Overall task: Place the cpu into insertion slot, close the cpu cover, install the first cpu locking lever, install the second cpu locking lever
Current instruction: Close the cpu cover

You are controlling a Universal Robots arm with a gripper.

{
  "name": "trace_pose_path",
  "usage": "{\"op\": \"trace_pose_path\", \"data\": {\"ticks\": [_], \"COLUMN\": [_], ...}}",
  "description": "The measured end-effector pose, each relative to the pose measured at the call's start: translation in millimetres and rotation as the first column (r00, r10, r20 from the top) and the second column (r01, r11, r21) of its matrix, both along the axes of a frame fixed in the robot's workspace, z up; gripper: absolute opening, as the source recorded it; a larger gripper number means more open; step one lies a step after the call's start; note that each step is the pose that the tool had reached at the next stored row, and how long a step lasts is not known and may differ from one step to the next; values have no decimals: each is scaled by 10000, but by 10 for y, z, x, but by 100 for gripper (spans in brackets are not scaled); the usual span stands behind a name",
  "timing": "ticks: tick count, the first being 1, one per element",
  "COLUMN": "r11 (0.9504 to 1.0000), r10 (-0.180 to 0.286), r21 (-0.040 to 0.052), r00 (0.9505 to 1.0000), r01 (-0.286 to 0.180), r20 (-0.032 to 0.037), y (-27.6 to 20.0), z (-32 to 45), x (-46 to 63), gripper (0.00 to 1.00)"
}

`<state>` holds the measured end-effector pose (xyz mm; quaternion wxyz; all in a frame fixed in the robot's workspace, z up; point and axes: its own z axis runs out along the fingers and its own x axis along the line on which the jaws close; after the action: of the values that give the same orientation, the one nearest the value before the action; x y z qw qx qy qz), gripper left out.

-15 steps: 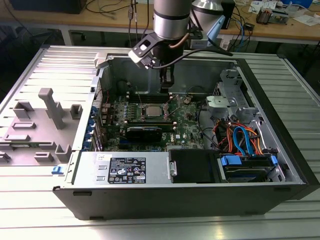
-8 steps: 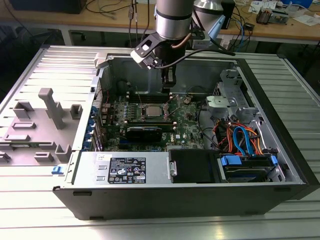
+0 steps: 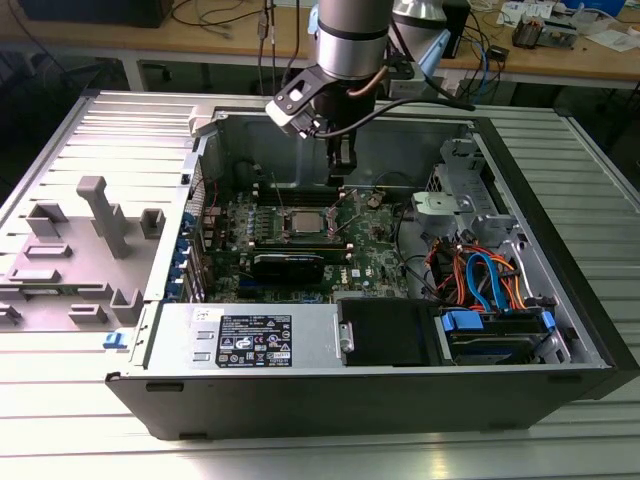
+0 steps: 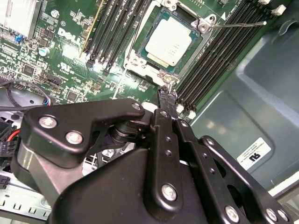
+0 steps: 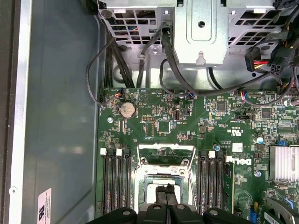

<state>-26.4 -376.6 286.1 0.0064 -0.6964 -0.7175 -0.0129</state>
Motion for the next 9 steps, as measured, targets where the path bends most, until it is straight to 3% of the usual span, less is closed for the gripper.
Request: {"op": "trace_pose_path", "data": {"ticks": [9], "r11": [10000], "r10": [0], "r21": [0], "r00": [10000], "r01": [0], "r20": [0], "y": [0], "z": [0], "x": [34], "gripper": [11]}}
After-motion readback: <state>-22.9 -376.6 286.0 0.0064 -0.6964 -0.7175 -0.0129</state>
